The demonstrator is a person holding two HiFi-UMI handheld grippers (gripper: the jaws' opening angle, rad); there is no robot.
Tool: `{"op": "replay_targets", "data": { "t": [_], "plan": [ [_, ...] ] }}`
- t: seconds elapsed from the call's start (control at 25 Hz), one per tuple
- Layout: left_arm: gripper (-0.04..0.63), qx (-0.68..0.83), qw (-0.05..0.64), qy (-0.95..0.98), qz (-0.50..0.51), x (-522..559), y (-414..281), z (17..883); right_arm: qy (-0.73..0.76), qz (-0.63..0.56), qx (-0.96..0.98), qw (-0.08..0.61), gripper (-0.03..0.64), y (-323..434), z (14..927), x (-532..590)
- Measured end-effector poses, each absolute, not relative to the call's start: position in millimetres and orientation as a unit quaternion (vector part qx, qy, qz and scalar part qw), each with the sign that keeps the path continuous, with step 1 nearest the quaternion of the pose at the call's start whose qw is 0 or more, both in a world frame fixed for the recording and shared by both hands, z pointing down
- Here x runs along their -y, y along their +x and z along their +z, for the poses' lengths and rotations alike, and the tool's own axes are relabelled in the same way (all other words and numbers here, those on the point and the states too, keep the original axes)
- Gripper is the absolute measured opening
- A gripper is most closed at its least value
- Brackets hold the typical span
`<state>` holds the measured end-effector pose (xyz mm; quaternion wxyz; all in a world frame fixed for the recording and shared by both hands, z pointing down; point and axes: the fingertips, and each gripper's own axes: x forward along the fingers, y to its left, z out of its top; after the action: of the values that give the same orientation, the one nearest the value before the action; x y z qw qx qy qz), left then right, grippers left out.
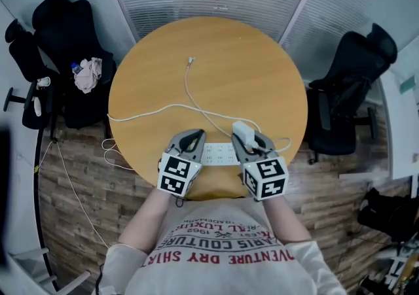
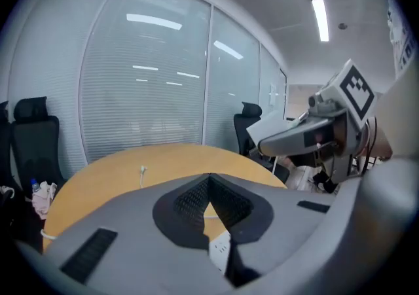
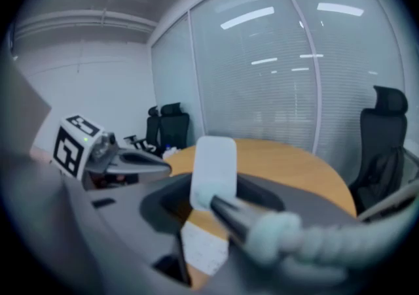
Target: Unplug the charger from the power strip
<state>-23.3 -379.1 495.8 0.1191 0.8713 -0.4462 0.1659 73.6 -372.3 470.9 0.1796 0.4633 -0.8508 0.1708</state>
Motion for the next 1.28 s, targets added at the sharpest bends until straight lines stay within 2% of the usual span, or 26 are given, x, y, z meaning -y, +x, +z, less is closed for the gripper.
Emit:
{"op": "replay_targets", "data": {
  "t": [0.2, 0.48, 1.28],
  "plan": [
    [0.032, 0.489, 0.060, 0.865, 0.093, 391.9, -50.7, 421.9, 0.459, 0.146, 0.867, 0.131, 0.155, 73.6, 432.3, 388.5],
    [0.032, 0.518, 0.023, 0.855, 0.024, 391.2, -77.3, 355.2, 0.459, 0.109, 0.879, 0.072, 0.155, 79.5, 387.8, 398.4],
    [0.032, 0.507, 0.046, 0.860, 0.026, 389.1, -68.9, 356.8, 0.453, 0.096, 0.885, 0.054, 0.155, 75.2, 382.8, 402.0]
  ]
}}
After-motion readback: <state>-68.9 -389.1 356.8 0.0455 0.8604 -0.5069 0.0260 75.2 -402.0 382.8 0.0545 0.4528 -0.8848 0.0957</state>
